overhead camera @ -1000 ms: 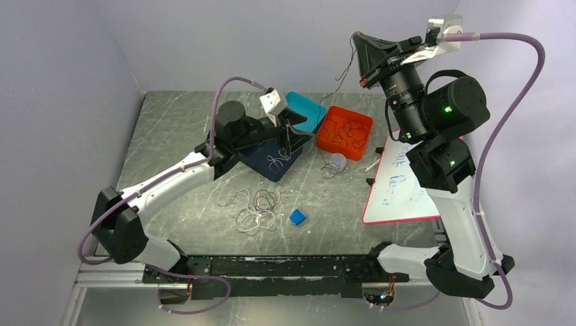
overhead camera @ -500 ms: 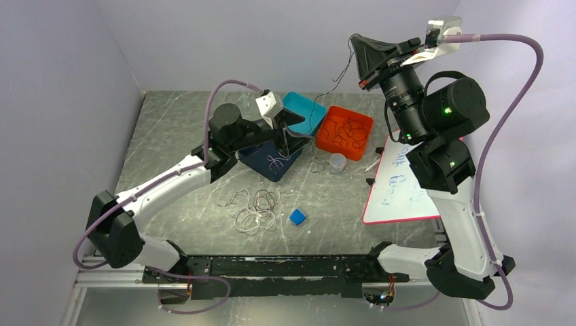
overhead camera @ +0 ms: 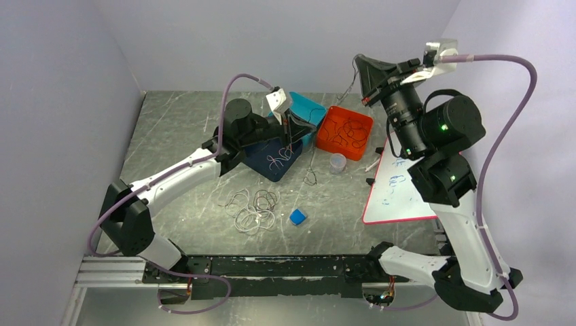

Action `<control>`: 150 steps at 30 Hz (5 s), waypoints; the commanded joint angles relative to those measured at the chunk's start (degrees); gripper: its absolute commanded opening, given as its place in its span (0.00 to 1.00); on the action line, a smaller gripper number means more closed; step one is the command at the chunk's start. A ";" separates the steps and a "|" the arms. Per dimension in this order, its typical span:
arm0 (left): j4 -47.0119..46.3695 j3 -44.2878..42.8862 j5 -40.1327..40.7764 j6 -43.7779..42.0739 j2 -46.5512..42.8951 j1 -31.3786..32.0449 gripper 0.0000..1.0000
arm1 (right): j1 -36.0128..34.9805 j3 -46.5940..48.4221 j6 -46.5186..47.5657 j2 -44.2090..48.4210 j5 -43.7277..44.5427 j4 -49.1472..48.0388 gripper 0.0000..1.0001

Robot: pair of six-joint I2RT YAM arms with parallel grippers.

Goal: Untangle the cables

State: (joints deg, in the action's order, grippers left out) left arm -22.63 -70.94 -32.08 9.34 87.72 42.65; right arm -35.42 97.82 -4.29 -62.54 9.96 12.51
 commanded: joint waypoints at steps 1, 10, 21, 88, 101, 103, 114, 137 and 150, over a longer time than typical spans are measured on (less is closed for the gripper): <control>2.75 -2.42 2.38 -3.15 -3.78 0.38 0.07 | 0.12 -5.49 -0.55 4.93 5.40 2.76 0.00; 17.73 -10.62 10.29 -14.39 -6.21 0.35 0.07 | 0.16 -17.18 -3.69 13.34 17.41 19.53 0.36; 26.60 -17.94 16.99 -21.84 -6.03 0.35 0.07 | 0.11 -19.06 1.18 16.26 10.22 18.84 0.62; 32.14 -8.54 25.88 -32.66 -16.11 7.18 0.54 | 0.44 -14.92 -5.83 -2.58 -16.33 10.01 0.00; 31.58 12.73 33.99 -5.77 -25.01 5.42 0.76 | 3.19 -14.04 -3.81 -7.81 -4.61 0.89 0.00; 31.80 15.53 34.08 -0.74 -25.66 5.06 0.78 | 5.17 -12.99 -4.36 -10.22 -5.94 -0.12 0.00; 38.72 15.87 26.41 4.97 -19.63 1.01 0.90 | 12.56 -7.07 -4.06 -25.65 -12.55 -8.51 0.00; 43.23 17.92 45.31 8.26 -26.79 0.85 0.93 | 15.93 -0.26 -6.89 -49.31 -23.37 -16.19 0.00; 44.34 20.46 45.40 8.90 -29.96 0.85 0.92 | 18.04 0.14 -9.43 -59.93 -26.98 -18.90 0.00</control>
State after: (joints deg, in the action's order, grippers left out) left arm 20.40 -51.55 13.87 17.52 57.78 43.70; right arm -18.55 96.40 -13.43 -118.43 -15.46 -4.78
